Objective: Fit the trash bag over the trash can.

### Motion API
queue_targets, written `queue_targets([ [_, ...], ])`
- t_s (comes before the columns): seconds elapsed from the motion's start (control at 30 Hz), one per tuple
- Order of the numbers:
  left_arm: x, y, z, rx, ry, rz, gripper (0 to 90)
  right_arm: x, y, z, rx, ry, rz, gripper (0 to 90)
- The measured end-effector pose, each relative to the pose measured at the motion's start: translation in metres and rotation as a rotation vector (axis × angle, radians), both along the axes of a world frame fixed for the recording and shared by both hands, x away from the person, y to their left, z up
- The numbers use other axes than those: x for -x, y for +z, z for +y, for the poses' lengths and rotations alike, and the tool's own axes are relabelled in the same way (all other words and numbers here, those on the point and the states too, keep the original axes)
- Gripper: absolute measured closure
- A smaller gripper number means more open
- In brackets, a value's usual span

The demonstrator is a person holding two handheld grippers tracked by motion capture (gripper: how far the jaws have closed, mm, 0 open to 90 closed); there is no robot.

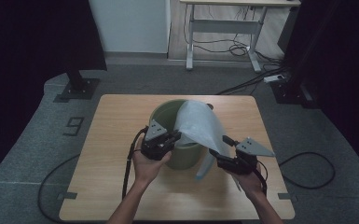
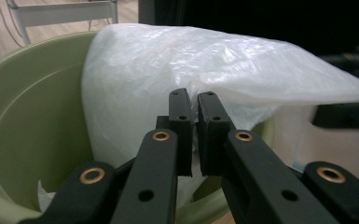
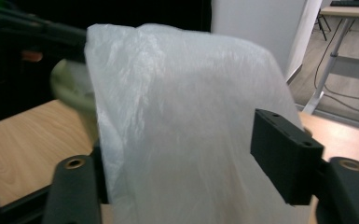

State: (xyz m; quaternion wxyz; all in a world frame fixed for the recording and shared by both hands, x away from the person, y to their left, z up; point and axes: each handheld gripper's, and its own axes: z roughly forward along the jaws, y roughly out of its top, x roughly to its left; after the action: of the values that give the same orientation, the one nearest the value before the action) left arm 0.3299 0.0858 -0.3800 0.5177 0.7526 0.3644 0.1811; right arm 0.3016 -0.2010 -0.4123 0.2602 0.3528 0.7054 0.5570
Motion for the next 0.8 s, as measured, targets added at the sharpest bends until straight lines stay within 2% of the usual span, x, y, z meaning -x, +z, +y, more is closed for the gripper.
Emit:
queue_targets([
  [0.07, 0.0, 0.0, 0.0, -0.004, 0.013, -0.003, 85.8, 0.009, -0.008, -0.001, -0.013, -0.007, 0.007, 28.9],
  [0.17, -0.002, 0.0, 0.0, 0.005, 0.023, 0.004, 85.9, 0.021, -0.019, 0.002, 0.004, -0.016, 0.008, 26.1],
  [0.23, -0.002, -0.002, -0.002, 0.008, 0.025, 0.007, 85.9, 0.026, -0.026, 0.007, -0.007, -0.014, 0.022, 24.5],
  [0.33, -0.002, -0.003, -0.004, 0.007, 0.023, 0.01, 85.9, 0.029, -0.034, 0.019, 0.024, -0.019, 0.026, 22.7],
  [0.43, -0.002, -0.003, -0.004, 0.004, 0.021, 0.012, 85.8, 0.025, -0.042, 0.027, 0.045, -0.051, 0.039, 22.1],
  [0.63, -0.003, -0.003, -0.003, 0.008, 0.012, 0.015, 85.4, 0.002, -0.054, 0.031, 0.05, -0.105, 0.083, 22.8],
  [0.73, -0.002, -0.003, -0.003, 0.013, 0.002, 0.019, 85.1, -0.006, -0.056, 0.035, 0.045, -0.106, 0.1, 24.8],
  [0.8, -0.002, -0.003, -0.002, 0.012, -0.001, 0.019, 84.9, -0.01, -0.057, 0.037, 0.045, -0.105, 0.097, 30.0],
])
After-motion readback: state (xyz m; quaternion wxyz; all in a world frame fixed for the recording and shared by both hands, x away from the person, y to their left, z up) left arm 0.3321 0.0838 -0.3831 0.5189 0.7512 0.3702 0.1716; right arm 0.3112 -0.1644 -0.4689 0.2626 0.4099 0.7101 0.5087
